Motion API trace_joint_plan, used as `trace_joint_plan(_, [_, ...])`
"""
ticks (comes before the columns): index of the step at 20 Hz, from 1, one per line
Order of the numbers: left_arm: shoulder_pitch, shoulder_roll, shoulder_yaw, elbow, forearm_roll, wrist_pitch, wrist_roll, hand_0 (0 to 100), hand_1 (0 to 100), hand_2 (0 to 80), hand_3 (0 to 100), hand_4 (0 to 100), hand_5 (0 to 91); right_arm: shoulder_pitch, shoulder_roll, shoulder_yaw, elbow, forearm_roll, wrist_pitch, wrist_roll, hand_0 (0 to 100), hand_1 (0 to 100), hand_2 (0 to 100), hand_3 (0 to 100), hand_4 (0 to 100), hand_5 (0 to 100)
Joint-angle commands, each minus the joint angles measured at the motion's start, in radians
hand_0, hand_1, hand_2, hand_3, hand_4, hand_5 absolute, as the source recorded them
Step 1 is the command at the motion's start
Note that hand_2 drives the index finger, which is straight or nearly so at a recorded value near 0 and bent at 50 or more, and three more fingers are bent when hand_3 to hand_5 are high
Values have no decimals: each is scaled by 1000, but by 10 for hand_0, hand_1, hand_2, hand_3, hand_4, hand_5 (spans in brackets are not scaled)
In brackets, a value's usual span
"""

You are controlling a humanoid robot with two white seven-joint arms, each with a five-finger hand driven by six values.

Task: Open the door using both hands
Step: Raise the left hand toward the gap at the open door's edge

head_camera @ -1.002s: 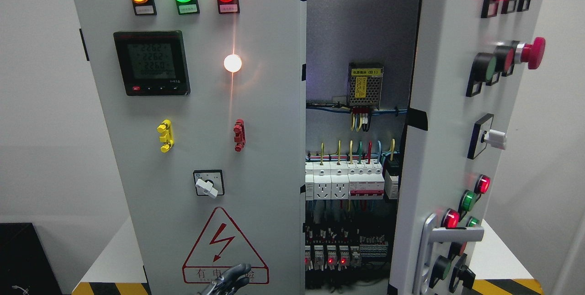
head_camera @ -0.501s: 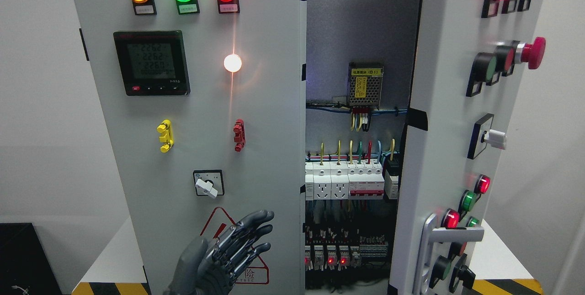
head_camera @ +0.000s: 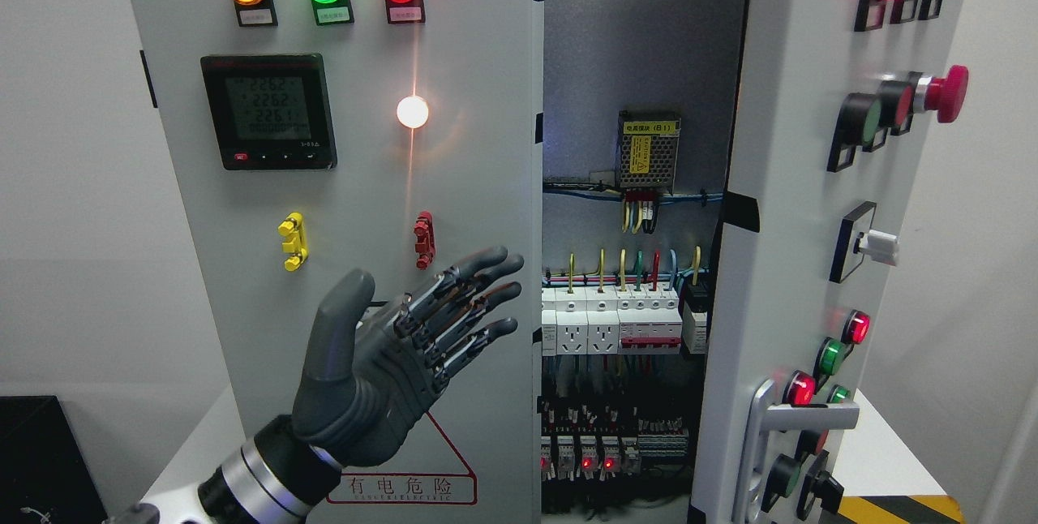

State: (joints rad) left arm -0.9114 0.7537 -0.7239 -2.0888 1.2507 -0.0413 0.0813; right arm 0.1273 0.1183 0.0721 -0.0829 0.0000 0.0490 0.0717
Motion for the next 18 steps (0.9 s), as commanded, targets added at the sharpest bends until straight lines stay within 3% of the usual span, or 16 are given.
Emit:
trace_joint_plan(1, [-251,39,-129,29,171,3,0,0,0,0,0,0,0,0,0,0,0,-23,0,0,190,0,0,0,0,0])
trace_joint_plan(8, [-414,-7,-192,93,312,61,0,0,0,0,0,0,0,0,0,0,0,-23,0,0,190,0,0,0,0,0])
trace_joint_plan(18, [-506,-195,-223,211,323,103,-2,0,0,0,0,0,0,0,0,0,0,-21,0,0,190,0,0,0,0,0])
